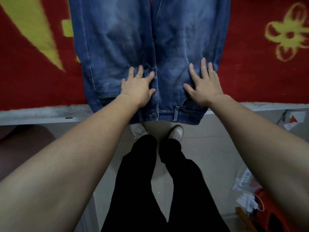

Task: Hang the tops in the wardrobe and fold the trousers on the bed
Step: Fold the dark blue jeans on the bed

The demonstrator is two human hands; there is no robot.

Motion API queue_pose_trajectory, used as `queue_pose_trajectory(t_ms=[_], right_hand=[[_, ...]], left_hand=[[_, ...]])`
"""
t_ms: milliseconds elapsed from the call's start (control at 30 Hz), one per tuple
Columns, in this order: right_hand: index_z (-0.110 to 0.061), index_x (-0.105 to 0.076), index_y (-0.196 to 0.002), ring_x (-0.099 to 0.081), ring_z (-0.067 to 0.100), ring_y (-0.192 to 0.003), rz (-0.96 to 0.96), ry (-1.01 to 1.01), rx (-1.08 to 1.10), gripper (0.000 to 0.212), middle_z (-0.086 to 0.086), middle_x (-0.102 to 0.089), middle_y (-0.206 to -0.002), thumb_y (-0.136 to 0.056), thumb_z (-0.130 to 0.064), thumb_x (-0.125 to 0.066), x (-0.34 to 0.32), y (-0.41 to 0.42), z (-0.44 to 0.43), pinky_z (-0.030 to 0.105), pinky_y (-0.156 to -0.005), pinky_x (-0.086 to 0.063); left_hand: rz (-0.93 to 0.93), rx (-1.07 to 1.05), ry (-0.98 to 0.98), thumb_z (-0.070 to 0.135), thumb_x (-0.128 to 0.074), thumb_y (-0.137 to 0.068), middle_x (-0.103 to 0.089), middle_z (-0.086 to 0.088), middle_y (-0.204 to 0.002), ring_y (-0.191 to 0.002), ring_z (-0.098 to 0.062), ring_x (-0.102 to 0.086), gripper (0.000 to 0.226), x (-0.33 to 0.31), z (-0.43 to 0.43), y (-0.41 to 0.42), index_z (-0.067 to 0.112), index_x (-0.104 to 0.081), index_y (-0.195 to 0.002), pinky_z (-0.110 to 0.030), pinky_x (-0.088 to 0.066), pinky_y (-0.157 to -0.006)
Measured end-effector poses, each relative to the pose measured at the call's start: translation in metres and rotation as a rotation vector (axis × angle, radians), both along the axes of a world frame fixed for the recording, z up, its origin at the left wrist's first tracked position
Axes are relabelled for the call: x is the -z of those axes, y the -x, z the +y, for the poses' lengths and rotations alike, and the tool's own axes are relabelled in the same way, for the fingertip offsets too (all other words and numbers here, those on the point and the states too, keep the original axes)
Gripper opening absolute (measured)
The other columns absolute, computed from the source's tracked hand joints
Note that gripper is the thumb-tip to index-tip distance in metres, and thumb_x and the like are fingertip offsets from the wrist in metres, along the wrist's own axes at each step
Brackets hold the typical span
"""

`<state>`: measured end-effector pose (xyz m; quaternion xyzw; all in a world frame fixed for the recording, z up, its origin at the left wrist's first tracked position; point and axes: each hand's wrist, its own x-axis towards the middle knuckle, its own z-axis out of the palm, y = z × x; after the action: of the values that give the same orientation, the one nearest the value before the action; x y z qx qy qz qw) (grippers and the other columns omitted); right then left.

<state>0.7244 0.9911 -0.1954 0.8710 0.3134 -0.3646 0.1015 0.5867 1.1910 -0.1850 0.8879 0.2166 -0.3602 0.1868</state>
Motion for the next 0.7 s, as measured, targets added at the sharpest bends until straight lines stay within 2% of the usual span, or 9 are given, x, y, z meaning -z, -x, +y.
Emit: queue_pose_trajectory(t_ms=[233,433,500,567,633,700], right_hand=[[-0.032,0.004,-0.159,0.008,0.037,-0.153,0.052,0.083,-0.030,0.078,0.015,0.017,-0.165,-0.098,-0.064,-0.032,-0.006,-0.013,0.008,0.045,-0.125,-0.005],[-0.038,0.000,-0.158,0.004,0.034,-0.153,0.043,0.022,-0.061,0.075,0.012,0.013,-0.166,-0.096,-0.069,-0.028,-0.006,-0.017,-0.003,0.047,-0.122,-0.009],[-0.039,-0.012,-0.157,-0.010,0.037,-0.150,0.019,-0.036,-0.084,0.072,0.012,-0.001,-0.167,-0.095,-0.068,-0.033,-0.010,-0.023,-0.005,0.048,-0.119,-0.017],[-0.038,-0.037,-0.151,-0.031,0.037,-0.137,0.021,-0.173,-0.049,0.059,0.012,-0.026,-0.159,-0.096,-0.060,-0.042,-0.015,-0.039,-0.007,0.046,-0.113,-0.029],[-0.032,-0.062,-0.133,-0.048,0.032,-0.125,0.129,-0.350,0.152,0.041,0.008,-0.051,-0.141,-0.097,-0.049,-0.050,-0.019,-0.065,-0.004,0.037,-0.106,-0.038],[-0.024,-0.070,-0.118,-0.059,0.025,-0.117,0.185,-0.466,0.454,0.031,0.005,-0.066,-0.124,-0.096,-0.041,-0.056,-0.021,-0.096,0.001,0.028,-0.097,-0.042]], left_hand=[[0.120,-0.033,0.056,0.048,-0.051,-0.098,-0.001,-0.001,-0.166,-0.151,-0.032,0.002,0.066,-0.011,0.005,-0.016,0.041,-0.016,-0.154,-0.060,-0.030,-0.112],[0.168,-0.074,0.009,0.045,-0.059,-0.094,-0.009,-0.002,-0.165,-0.151,-0.033,-0.006,0.066,-0.014,0.001,-0.028,0.041,-0.026,-0.151,-0.058,-0.032,-0.111],[0.200,-0.099,-0.006,0.042,-0.061,-0.094,-0.009,-0.003,-0.165,-0.150,-0.033,-0.007,0.066,-0.018,-0.003,-0.032,0.040,-0.028,-0.151,-0.057,-0.031,-0.112],[0.210,-0.108,-0.062,0.037,-0.063,-0.092,-0.016,-0.007,-0.163,-0.148,-0.035,-0.012,0.064,-0.024,-0.010,-0.037,0.036,-0.035,-0.149,-0.056,-0.030,-0.111],[0.136,-0.089,-0.185,0.032,-0.066,-0.085,-0.030,-0.014,-0.152,-0.141,-0.035,-0.023,0.056,-0.029,-0.026,-0.041,0.024,-0.050,-0.138,-0.051,-0.033,-0.106],[-0.022,-0.125,-0.312,0.026,-0.065,-0.082,-0.039,-0.017,-0.135,-0.126,-0.035,-0.035,0.044,-0.032,-0.052,-0.044,0.012,-0.057,-0.123,-0.045,-0.036,-0.097]])
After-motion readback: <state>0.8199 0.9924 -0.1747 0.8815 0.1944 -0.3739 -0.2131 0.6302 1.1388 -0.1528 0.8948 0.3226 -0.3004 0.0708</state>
